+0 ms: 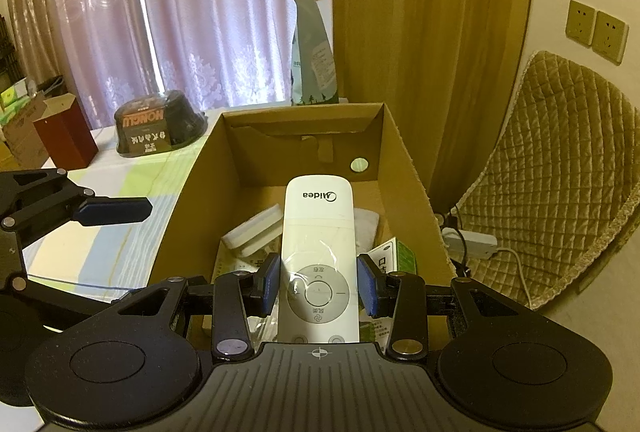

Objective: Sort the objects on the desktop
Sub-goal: 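Open the left tool to drop the adapter while the right drops the remote into the box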

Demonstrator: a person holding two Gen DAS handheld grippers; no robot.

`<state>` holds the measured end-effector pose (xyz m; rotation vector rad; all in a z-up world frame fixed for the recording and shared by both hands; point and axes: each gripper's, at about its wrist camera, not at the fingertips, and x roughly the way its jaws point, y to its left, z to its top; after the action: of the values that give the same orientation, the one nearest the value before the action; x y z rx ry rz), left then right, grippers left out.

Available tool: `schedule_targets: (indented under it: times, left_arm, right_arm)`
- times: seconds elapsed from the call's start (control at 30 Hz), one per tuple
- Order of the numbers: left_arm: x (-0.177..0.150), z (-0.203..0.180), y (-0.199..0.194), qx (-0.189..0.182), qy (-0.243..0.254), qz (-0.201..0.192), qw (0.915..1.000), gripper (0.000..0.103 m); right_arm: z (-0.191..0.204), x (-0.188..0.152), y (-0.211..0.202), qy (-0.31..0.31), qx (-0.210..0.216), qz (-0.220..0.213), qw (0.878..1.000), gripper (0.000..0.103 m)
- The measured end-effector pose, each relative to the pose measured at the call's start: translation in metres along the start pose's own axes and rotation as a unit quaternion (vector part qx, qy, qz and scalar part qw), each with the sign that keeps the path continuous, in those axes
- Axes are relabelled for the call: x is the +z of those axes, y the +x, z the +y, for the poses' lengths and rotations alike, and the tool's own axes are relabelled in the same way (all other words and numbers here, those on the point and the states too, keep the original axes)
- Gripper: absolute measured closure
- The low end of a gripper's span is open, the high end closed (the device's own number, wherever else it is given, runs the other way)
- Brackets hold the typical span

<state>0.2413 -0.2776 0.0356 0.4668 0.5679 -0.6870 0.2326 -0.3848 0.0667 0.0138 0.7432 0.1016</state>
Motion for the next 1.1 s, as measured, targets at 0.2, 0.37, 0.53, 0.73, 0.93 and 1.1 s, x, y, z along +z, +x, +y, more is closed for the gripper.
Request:
schedule_targets:
  times: [0.2, 0.37, 0.53, 0.73, 0.93, 1.1]
  left_arm:
    - [-0.002, 0.001, 0.000, 0.001, -0.003, 0.000, 1.0000, 0.037]
    - [-0.003, 0.003, 0.000, 0.002, -0.005, -0.001, 1.0000, 0.034]
    - [-0.004, 0.003, -0.001, 0.001, -0.003, -0.001, 1.0000, 0.029]
    - [-0.004, 0.004, -0.001, 0.000, 0.000, -0.002, 1.0000, 0.026]
    - [-0.006, 0.002, -0.008, 0.005, 0.009, -0.007, 0.9999, 0.021]
    - [-0.011, -0.002, -0.020, 0.008, 0.004, -0.012, 0.9999, 0.005]
  right_arm:
    - [-0.001, 0.000, 0.003, 0.015, 0.012, -0.007, 1.000, 0.063]
    - [-0.004, 0.000, -0.002, 0.027, 0.011, -0.029, 0.999, 0.015]
    - [-0.005, 0.000, -0.005, 0.027, 0.011, -0.030, 0.999, 0.015]
    - [-0.006, -0.002, -0.008, 0.027, 0.010, -0.027, 0.999, 0.015]
    - [-0.010, -0.007, -0.013, 0.029, 0.004, -0.021, 0.999, 0.015]
    - [-0.013, -0.012, -0.022, 0.023, -0.002, -0.012, 1.000, 0.015]
